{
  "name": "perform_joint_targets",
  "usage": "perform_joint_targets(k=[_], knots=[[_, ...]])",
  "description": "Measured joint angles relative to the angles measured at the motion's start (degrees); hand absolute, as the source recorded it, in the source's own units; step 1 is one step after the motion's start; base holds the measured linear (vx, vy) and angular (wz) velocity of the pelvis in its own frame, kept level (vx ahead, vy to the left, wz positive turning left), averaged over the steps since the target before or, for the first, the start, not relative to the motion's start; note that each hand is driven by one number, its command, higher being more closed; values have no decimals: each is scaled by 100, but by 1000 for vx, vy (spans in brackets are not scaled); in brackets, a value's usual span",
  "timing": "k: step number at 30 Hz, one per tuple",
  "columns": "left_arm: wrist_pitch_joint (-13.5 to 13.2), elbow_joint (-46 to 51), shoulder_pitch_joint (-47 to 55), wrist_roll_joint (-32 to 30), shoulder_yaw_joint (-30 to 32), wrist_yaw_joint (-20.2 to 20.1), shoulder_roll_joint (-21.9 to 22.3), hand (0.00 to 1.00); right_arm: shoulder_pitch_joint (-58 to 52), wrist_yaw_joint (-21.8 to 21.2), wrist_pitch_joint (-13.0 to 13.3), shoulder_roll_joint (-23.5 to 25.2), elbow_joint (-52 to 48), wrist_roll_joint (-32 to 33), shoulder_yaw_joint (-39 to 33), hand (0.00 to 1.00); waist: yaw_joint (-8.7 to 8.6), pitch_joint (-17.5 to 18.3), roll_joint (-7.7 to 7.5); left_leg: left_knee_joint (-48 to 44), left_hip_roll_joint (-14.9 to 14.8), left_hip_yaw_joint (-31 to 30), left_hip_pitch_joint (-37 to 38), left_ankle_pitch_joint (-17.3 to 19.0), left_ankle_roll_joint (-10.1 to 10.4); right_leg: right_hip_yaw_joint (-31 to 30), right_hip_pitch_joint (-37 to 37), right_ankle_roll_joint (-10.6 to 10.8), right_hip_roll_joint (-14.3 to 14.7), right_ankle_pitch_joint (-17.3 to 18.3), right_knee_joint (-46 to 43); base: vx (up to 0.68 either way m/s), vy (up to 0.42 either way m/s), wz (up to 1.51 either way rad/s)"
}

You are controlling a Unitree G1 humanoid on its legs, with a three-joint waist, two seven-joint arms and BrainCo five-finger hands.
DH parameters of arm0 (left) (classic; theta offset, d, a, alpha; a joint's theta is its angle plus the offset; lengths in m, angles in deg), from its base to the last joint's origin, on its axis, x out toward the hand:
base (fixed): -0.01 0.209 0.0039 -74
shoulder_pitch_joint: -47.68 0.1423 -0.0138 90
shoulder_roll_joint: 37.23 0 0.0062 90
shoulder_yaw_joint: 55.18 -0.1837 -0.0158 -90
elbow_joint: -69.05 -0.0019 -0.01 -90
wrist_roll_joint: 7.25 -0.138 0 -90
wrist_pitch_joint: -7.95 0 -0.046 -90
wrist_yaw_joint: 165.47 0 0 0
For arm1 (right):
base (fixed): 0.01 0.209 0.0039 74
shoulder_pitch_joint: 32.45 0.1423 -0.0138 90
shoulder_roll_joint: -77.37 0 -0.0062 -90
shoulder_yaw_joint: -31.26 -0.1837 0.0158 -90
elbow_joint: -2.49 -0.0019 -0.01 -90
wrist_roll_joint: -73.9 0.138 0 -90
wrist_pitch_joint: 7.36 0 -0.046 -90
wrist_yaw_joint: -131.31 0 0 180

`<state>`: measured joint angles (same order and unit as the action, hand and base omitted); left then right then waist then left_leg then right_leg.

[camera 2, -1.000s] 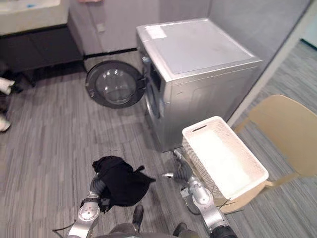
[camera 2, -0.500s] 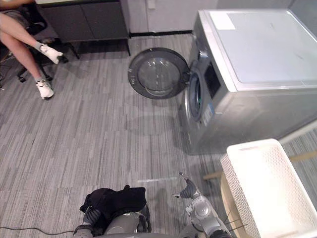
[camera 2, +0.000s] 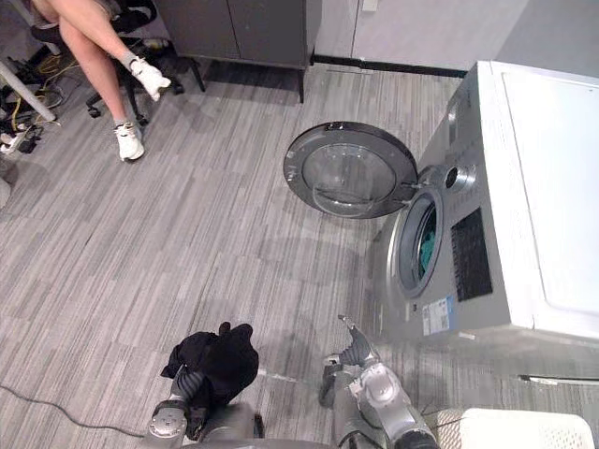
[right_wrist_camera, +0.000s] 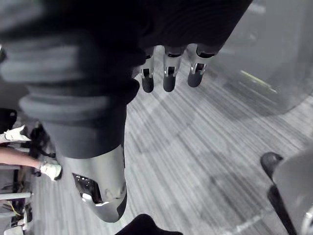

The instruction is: Pick up the laundry basket with both hands and put the clothes into the washing machine.

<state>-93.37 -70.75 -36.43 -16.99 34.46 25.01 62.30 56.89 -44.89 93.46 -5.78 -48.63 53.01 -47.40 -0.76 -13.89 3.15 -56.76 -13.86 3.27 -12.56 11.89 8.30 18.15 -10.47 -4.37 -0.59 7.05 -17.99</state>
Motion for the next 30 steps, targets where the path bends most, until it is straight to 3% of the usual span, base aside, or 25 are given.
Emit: perform_joint_targets(k=[1, 4, 7, 8, 9, 10, 11, 12, 13, 14, 16, 17, 19, 20, 21, 23, 25, 28, 30], knots=[[-1, 0, -139, 0, -11, -43, -47, 100, 1, 33, -4, 78, 3, 7, -32, 0, 95, -76, -144, -435, -46, 268, -189, 159, -235, -243, 572, -54, 82, 59, 327, 486, -148, -61], [-25, 49, -280, -2, -89, -50, 5, 100, 28, 124, 7, 79, -31, 11, -134, 0, 131, -98, -230, 30, 23, 490, -496, 241, -352, -507, 980, -41, 76, 49, 674, 355, -58, -59], [-33, 117, -372, -4, -183, -51, 133, 100, 106, 153, -6, 149, 10, 11, -265, 0, 164, -180, -317, 1718, 477, -17, -790, 225, -324, -1003, 1312, -40, 25, 49, 832, 361, 106, -78], [-34, 127, -370, -4, -193, -51, 158, 100, 135, 153, -4, 197, 31, 11, -268, 0, 175, -184, -319, 2708, 720, -644, -762, 124, -181, -1228, 1402, -11, 7, 67, 827, 395, 281, -110], [-39, 129, -365, -3, -198, -46, 167, 100, 134, 153, 7, 244, 31, 11, -266, 0, 189, -173, -302, 3508, 870, -1185, -693, -111, -20, -1493, 1467, 210, -10, 202, 794, 409, 323, -123], [-38, 125, -356, -3, -210, -46, 178, 100, 142, 155, 11, 255, 28, 8, -267, 0, 200, -164, -260, 3822, 893, -1390, -658, -320, -26, -1635, 1506, 372, 1, 306, 781, 439, 414, -141], [-38, 90, -303, -3, -310, -43, 250, 100, 121, 160, 22, 172, 25, 4, -294, 0, 204, -117, 9, 4134, 758, -1727, -626, -872, 0, -1925, 1579, 643, 154, 583, 733, 334, 416, -134], [-28, 26, -426, -4, -434, -51, 280, 100, 137, 197, -19, 240, 147, 1, -370, 0, 177, -214, 27, 3605, 804, -1615, -689, -1262, -26, -2192, 1603, 810, 109, 836, 467, 305, 411, -119], [-27, 16, -478, -4, -461, -49, 251, 100, 94, 225, -16, 274, 136, -1, -405, 0, 186, -174, -72, 3561, 902, -1528, -669, -1122, -111, -2272, 1533, 866, -29, 906, 328, 227, 368, -83], [-33, 24, -534, -4, -490, -46, 160, 100, -25, 223, -9, 371, 131, -13, -412, 0, 179, -90, -285, 3480, 1063, -1156, -656, -920, -237, -2487, 1332, 938, -307, 1029, 36, 217, 337, -91], [-25, 22, -533, -5, -597, -43, 63, 100, -76, 223, -9, 456, 126, -16, -404, 0, 189, -43, -369, 3306, 1097, -614, -583, -663, -444, -2817, 1038, 981, -519, 1005, -319, 190, 330, -128], [-12, 28, -476, -6, -628, -43, 15, 100, -3, 224, -9, 470, 130, -17, -339, 0, 192, -44, -400, 3264, 1067, -145, -440, -470, -569, -2695, 843, 1064, -721, 927, -508, 141, 282, -168], [6, 83, -405, -5, -630, -42, -24, 100, 129, 224, -11, 464, 138, -23, -202, 0, 224, -36, -416, 3388, 979, 491, -195, -344, -718, -1952, 586, 972, -1061, 807, -742, 119, 242, -179], [32, 163, -396, -5, -638, -43, -65, 100, 152, 225, -7, 480, 138, -25, -137, 0, 201, -33, -426, 3536, 922, 926, -9, -328, -808, -914, 393, 855, -1390, 774, -1012, 70, 132, -136], [44, 214, -397, -3, -637, -43, -75, 100, 173, 222, -7, 483, 140, -25, -121, 0, 201, -34, -424, 3580, 904, 1065, 57, -315, -828, -536, 352, 822, -1481, 769, -1071, 94, 132, -163], [57, 449, -401, 1, -638, -48, -134, 100, 214, 225, -5, 497, 155, -24, -69, 0, 180, -32, -427, 3635, 751, 1715, 326, -208, -871, 915, 372, 722, -1737, 747, -1013, 87, 89, -147], [64, 665, -505, 3, -635, -60, -253, 100, 244, 243, -17, 491, 337, -25, -114, 0, 142, -20, -450, 3646, 646, 2017, 426, -195, -866, 1474, 443, 755, -1789, 681, -856, 95, 52, -112], [63, 770, -481, 2, -649, -91, -236, 100, 56, 260, -16, 482, 363, -16, -282, 0, 139, -20, -448, 3499, 518, 2109, 540, -191, -858, 1233, 521, 762, -1602, 681, -588, 55, -65, -58], [66, 781, -405, 5, -632, -169, -233, 100, -87, 278, -14, 405, 363, 13, -331, 0, 148, -20, -435, 2795, 149, 2199, 452, -140, -778, 907, 608, 839, -1300, 636, -343, 45, -169, -80]])
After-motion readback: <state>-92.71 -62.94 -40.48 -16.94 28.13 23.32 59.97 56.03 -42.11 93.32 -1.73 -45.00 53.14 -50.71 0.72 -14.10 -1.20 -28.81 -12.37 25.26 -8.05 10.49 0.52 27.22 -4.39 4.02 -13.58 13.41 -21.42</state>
